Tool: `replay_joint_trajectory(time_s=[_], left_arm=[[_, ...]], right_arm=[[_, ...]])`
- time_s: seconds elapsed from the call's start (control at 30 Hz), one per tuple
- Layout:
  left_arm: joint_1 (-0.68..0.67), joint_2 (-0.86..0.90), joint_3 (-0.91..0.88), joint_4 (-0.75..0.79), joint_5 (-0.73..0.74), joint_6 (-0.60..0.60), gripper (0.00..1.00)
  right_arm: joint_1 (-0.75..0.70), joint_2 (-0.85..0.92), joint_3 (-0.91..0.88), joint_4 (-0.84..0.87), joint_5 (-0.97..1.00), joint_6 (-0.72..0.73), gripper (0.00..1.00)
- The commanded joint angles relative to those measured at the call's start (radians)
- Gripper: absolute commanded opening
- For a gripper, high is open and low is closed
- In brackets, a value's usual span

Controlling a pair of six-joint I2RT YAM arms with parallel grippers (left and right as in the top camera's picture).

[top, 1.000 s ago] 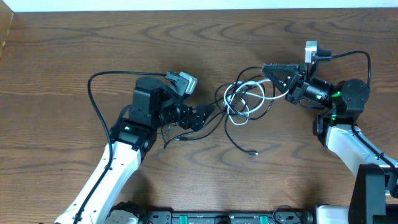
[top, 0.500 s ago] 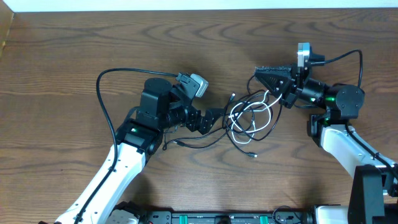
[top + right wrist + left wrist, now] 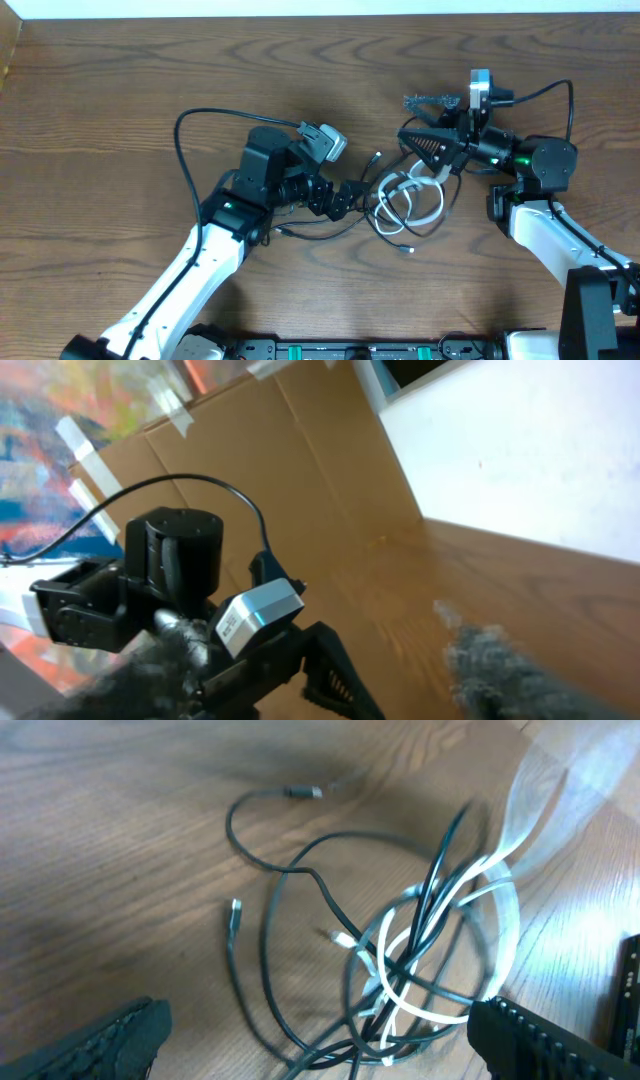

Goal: Untangle cables

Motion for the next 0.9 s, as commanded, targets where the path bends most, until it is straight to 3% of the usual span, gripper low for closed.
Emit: replay_joint_trajectory(time_s=[0.0, 0.1, 0.33, 0.5, 0.87], left_arm=[[-0.002, 0.038, 0.011, 0.011, 0.012, 0.021, 1.0], [-0.002, 0.065, 0.011, 0.011, 0.012, 0.021, 1.0], [-0.002, 0.108, 0.011, 0.01, 0.014, 0.02, 1.0], [-0.008, 0.109, 0.011, 0.007, 0.123, 0.02, 1.0], [-0.043, 0.237, 0.011, 0.0, -0.039, 0.074, 1.0]], right_arm=[[0.003, -0.002, -0.002, -0.041, 0.014, -0.07, 0.92], [-0.009, -0.002, -0.002, -0.143, 0.025, -0.13, 0.99], [-0.101, -0.002, -0.002, -0.52, 0.124, -0.199, 0.99], [-0.167, -0.002, -0.002, -0.725, 0.204, -0.174, 0.99], [-0.169, -0.002, -0.002, -0.735, 0.209, -0.172, 0.99]])
